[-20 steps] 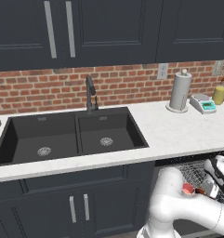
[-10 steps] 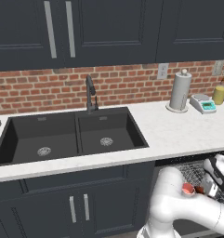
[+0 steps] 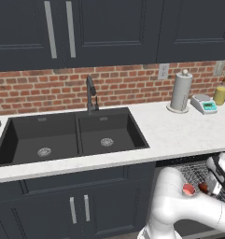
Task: Pick up the cup and bowl from the counter, place them in the dishwasher, and close the dishwasher door.
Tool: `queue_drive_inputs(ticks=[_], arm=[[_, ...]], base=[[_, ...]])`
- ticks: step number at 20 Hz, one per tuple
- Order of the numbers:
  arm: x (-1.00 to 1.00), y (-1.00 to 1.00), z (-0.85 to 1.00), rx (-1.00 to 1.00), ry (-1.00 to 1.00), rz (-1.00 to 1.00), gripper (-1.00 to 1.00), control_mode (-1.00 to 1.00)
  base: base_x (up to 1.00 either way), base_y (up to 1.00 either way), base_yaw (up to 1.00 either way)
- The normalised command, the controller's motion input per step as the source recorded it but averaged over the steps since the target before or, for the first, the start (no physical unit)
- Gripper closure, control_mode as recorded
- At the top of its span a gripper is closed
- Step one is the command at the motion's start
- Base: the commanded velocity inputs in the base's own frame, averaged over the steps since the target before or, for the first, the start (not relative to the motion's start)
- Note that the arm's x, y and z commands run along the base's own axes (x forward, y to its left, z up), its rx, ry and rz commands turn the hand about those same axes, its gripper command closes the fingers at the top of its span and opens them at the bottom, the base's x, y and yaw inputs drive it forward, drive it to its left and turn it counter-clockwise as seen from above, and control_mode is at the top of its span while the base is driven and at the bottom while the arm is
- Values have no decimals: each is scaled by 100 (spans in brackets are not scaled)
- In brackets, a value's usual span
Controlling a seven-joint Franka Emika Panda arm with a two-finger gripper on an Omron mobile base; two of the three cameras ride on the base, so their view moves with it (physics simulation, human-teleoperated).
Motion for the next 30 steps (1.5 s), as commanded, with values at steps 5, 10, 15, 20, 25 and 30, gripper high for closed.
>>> queue_drive_inputs(ticks=[5, 10, 15, 20, 25, 30], arm=[[33, -2, 0, 0, 0, 0, 100, -100], [17, 1, -1, 0, -1, 0, 100, -100], [0, 0, -18, 1, 0, 0, 100, -100], [0, 2, -54, 8, 3, 0, 100, -100], [0, 2, -46, 7, 7, 0, -100, -100], [0, 1, -6, 0, 2, 0, -100, -100]], base=[[0, 0, 0], [0, 0, 0], [0, 0, 0], [0, 0, 0], [0, 0, 0], [0, 0, 0]])
